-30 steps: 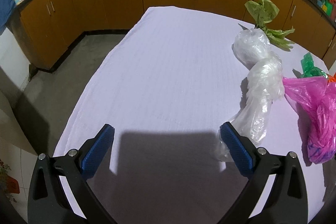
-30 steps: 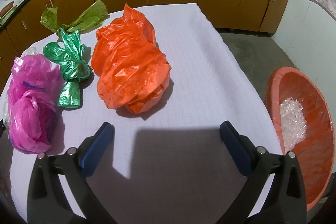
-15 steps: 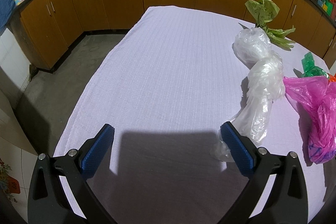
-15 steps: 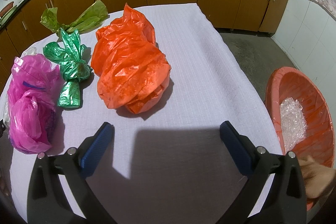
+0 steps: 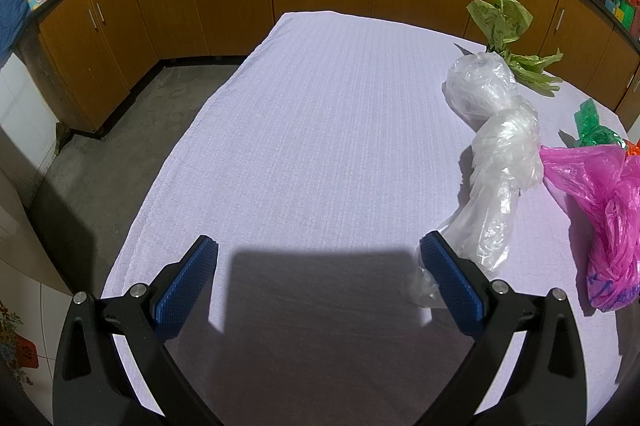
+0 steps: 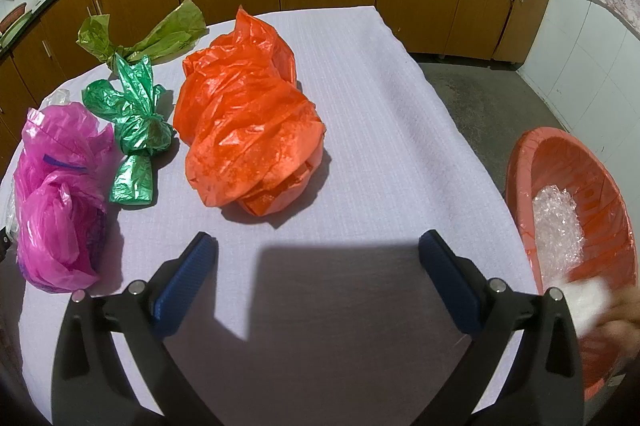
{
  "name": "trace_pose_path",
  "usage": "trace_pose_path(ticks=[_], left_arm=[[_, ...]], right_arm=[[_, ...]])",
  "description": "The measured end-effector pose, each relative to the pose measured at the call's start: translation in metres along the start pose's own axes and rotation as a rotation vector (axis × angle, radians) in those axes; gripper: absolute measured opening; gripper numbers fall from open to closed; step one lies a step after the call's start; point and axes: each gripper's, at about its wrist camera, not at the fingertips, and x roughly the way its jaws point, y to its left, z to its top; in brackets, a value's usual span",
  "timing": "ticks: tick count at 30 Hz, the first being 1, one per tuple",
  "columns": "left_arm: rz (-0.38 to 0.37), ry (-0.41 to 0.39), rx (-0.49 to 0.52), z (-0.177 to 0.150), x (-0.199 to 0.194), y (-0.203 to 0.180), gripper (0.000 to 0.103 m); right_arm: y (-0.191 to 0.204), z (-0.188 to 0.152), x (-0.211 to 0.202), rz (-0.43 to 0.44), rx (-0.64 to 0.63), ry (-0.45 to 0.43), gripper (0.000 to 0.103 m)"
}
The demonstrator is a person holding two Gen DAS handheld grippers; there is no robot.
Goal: Collect trash
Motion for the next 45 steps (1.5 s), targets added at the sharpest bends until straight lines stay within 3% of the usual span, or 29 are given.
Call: trace_pose_path(ticks=[37,40,45], left_arm=[[0.002,0.001,-0.001,0.0,0.0,0.0,0.102],[0.002,0.001,-0.001,0.0,0.0,0.0,0.102],[0.002,0.001,-0.002,0.0,0.0,0.0,0.102]], right_arm=[[0.001,0.0,0.001,0.008,-0.018,0.002,0.099],[-0.005,-0.008,-0.006,0.042,-0.055,-0.002,0.099],[-0.025,-0.024,-0.025,0.023,-0.007,-0.03,0.099]])
